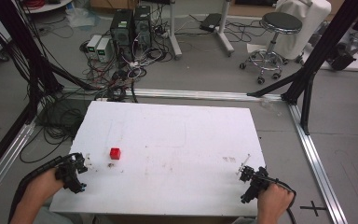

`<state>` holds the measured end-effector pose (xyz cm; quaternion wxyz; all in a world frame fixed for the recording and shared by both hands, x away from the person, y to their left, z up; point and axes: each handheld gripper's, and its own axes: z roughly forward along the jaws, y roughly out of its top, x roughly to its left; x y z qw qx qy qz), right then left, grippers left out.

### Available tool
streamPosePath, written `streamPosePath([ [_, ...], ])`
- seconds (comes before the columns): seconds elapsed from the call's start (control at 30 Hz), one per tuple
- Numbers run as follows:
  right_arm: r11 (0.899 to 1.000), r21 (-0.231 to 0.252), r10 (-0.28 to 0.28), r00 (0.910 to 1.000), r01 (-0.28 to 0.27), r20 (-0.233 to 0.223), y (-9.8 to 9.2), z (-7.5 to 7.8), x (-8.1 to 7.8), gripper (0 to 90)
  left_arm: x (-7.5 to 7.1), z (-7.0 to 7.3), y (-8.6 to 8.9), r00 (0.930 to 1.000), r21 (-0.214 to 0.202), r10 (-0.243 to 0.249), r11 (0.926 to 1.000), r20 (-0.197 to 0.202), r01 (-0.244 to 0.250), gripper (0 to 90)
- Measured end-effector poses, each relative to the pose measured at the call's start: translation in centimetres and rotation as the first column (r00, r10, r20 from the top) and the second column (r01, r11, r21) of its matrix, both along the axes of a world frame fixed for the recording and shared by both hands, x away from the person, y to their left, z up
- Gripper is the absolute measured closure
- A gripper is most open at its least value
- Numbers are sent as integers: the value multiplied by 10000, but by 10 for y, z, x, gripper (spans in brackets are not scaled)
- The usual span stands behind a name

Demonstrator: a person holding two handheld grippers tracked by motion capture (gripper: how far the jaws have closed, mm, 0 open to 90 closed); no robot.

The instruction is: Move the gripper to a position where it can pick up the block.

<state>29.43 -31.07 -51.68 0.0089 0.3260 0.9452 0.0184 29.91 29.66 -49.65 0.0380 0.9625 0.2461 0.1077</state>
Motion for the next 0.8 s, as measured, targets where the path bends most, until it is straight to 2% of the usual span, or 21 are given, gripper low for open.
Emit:
streamPosePath([
  [0.27,10000,25,-3,10000,3,17,-1,1,-1,57,0,1,-1,9999,87,10,10000,110,-11,212],
  [0.5,10000,19,-57,9999,57,90,0,1,-1,58,0,1,0,9999,-19,21,10000,128,-21,212],
  [0.8,10000,85,-40,9999,39,114,0,1,-1,57,-1,-1,-6,9997,62,-214,9998,142,213,212],
])
